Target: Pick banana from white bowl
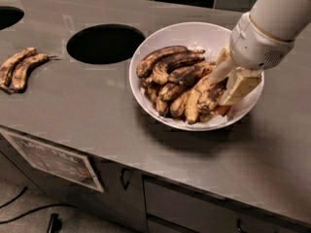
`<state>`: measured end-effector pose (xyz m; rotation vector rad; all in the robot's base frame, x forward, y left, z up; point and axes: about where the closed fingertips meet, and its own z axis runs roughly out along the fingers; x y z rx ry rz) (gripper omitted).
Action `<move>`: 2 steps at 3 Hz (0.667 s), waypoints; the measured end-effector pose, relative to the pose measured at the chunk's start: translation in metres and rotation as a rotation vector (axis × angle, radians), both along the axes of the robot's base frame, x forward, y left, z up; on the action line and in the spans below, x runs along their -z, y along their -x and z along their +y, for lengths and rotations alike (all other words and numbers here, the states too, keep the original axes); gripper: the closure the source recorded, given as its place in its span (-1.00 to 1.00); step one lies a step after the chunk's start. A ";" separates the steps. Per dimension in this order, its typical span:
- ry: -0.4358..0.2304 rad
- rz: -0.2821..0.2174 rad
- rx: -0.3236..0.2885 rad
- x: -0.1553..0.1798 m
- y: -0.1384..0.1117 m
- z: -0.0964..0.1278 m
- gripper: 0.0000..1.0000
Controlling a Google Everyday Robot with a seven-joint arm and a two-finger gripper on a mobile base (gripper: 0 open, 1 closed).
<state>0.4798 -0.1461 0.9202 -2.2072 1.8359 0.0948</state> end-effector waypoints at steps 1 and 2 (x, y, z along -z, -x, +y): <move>0.000 -0.001 0.000 0.000 0.000 0.000 0.81; 0.003 -0.018 0.008 -0.005 0.000 0.002 1.00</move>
Offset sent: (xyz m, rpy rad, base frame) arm -0.0033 0.0003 0.0111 -0.0115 -0.0232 -0.0182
